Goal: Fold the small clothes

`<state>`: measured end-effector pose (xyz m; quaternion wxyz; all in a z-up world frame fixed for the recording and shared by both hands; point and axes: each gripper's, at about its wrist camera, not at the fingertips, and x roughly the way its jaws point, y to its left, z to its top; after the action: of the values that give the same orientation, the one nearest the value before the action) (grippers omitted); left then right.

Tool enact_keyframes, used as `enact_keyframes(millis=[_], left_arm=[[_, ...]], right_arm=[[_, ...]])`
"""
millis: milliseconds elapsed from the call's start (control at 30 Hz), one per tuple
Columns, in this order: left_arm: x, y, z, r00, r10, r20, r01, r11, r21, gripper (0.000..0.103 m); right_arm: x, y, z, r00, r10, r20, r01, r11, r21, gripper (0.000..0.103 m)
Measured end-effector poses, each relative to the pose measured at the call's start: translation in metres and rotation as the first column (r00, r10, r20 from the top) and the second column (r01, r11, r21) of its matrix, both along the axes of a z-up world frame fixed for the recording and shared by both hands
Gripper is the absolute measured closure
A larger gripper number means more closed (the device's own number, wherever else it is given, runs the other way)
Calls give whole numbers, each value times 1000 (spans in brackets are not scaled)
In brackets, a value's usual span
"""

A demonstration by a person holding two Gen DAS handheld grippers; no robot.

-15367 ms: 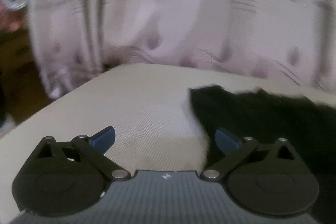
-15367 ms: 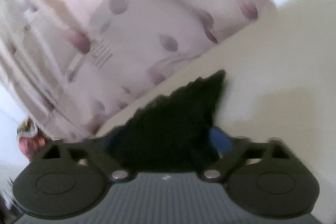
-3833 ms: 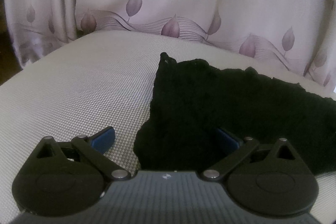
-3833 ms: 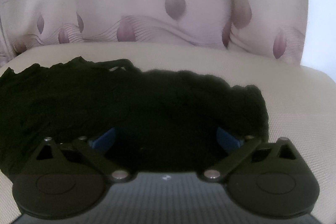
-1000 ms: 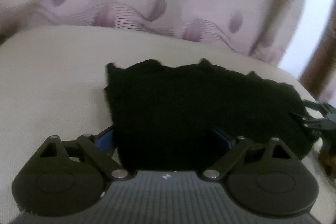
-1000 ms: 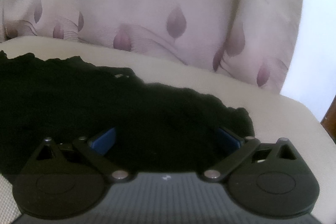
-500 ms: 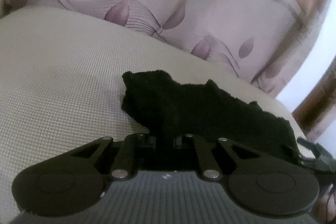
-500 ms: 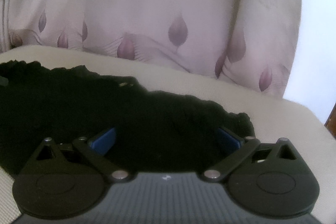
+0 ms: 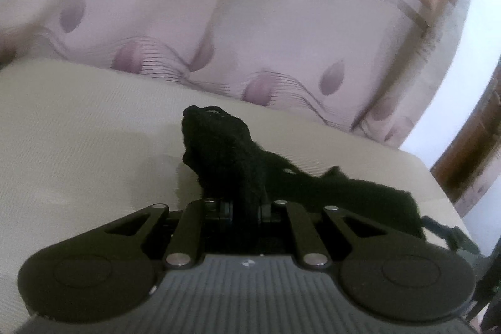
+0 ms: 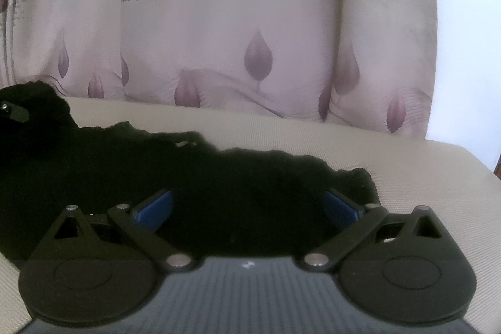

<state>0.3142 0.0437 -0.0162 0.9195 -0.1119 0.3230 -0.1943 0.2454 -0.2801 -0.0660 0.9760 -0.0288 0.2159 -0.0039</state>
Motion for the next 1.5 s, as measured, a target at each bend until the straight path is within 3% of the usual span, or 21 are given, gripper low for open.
enact_keyframes(millis=[300,533,700,767,900,933,1000,1067,1167,1233,1267,1333,1400,1500], left_arm=[[-3,-50,5,999,-21,-38,20,999,-33,90],[-1,-79,-10,998,-6,-69,1,997,-77,90],[-7,-96,-21,998,-35,-52,33,999,-41,90],[-7,-94,-24,997,-36,-61,32,997,-63,83],[-6,-83,-25,994,-91,-56,79,978,-196,44],[-7,-80,-24,994,-100,-46,88,972,-218,36],[-10,-75,-23,991,-130,-31,116,951,-285,31],[-12,-67,-22,988,-152,-30,131,919,-371,31],[-22,-49,-16,989,-145,11,133,872,-471,26],[-32,-36,-9,991,-122,51,131,857,-499,21],[-37,-29,-6,992,-103,67,123,852,-509,20],[-50,-16,-1,992,-45,116,95,876,-474,15],[-64,-8,-2,984,24,174,43,927,-372,13],[-75,4,-25,987,41,158,12,947,-320,13]], right_arm=[[-3,-3,2,1000,7,16,-8,1000,30,0],[-4,-3,2,1000,8,23,-9,999,39,0],[-4,-4,2,1000,16,14,-17,999,48,0],[-2,-4,2,1000,30,-2,-30,998,56,0],[-8,-13,5,994,105,18,-107,982,155,0],[-13,-17,9,991,124,40,-130,972,197,0],[-21,-24,18,989,132,69,-146,946,288,0],[-23,-35,25,979,189,82,-205,871,445,0],[-12,-39,22,957,287,35,-241,726,644,0],[-5,-35,18,946,323,24,-244,663,707,0],[-2,-32,17,944,330,14,-240,655,717,0],[4,-24,15,937,348,-6,-237,651,721,0],[11,-17,12,937,348,-39,-215,660,720,0],[19,-15,5,934,354,-50,-185,598,780,0]])
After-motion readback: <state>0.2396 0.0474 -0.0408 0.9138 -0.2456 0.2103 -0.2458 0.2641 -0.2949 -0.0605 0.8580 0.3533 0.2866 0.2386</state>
